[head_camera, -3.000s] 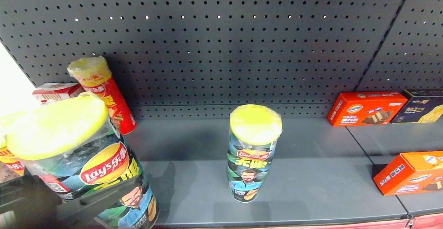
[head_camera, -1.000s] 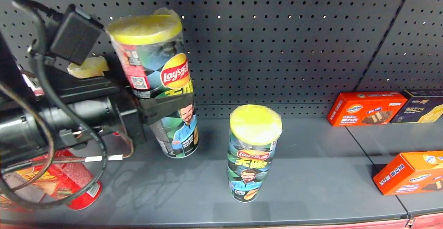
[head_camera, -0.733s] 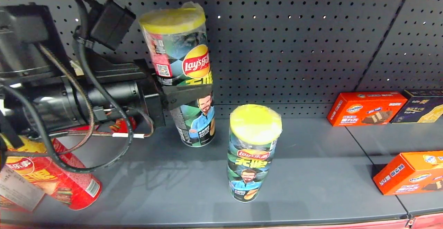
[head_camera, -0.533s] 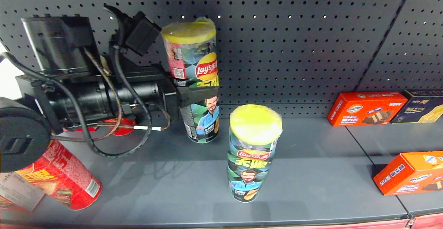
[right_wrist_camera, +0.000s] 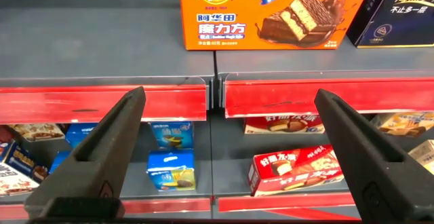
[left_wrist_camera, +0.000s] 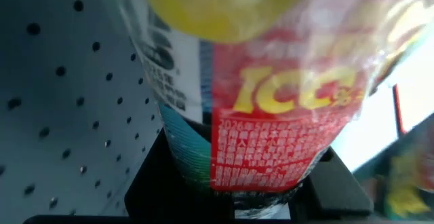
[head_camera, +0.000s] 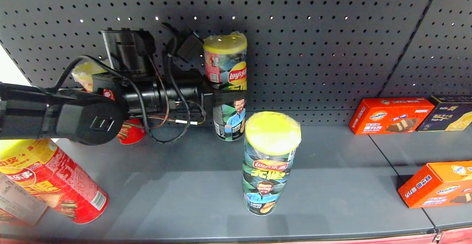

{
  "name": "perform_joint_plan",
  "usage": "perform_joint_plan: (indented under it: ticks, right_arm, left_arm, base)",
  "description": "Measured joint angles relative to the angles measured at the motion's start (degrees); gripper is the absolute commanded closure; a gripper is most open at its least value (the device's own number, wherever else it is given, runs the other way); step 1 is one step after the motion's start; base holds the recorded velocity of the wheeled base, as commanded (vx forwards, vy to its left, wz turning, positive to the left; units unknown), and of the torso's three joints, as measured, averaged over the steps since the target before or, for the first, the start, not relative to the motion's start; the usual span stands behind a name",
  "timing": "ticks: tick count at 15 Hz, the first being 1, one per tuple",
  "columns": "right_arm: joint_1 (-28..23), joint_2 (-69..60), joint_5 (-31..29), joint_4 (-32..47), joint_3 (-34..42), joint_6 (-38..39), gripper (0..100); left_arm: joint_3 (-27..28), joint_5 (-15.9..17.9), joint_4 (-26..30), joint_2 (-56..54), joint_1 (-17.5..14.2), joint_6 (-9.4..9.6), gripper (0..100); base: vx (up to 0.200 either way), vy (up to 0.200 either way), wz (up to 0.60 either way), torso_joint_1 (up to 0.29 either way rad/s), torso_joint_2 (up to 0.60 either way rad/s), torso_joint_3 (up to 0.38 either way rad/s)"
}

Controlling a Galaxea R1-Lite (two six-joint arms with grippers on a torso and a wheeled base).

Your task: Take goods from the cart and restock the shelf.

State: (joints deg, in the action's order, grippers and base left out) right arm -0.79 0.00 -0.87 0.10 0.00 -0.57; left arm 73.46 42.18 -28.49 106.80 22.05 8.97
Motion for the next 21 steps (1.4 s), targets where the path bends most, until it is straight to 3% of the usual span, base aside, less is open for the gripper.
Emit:
perform_joint_plan:
  ticks: [1, 4, 12, 20, 21]
  right_arm:
    - [0.0, 0.0, 0.0, 0.0, 0.0, 0.0, 0]
    - [0.0, 0.0, 0.0, 0.0, 0.0, 0.0, 0]
    - [0.0, 0.0, 0.0, 0.0, 0.0, 0.0, 0]
    - [0.0, 0.0, 0.0, 0.0, 0.0, 0.0, 0]
    - [0.0, 0.0, 0.0, 0.0, 0.0, 0.0, 0]
  left_arm:
    - [1.0, 0.5, 0.0, 1.5, 0.1, 1.54, 100]
    - [2.5, 0.7, -0.1, 4.6, 0.2, 2.68, 100]
    - [5.8, 0.5, -2.1, 9.7, 0.6, 2.84, 100]
    - [2.5, 0.4, -5.6, 10.9, 1.4, 2.9, 100]
    - [1.3, 0.4, -6.8, 10.9, 1.5, 2.9, 0]
  base:
    - [0.0, 0.0, 0.0, 0.0, 0.0, 0.0]
    - [0.0, 0.0, 0.0, 0.0, 0.0, 0.0]
    - [0.0, 0.0, 0.0, 0.0, 0.0, 0.0]
    - [0.0, 0.0, 0.0, 0.0, 0.0, 0.0]
    - [0.0, 0.0, 0.0, 0.0, 0.0, 0.0]
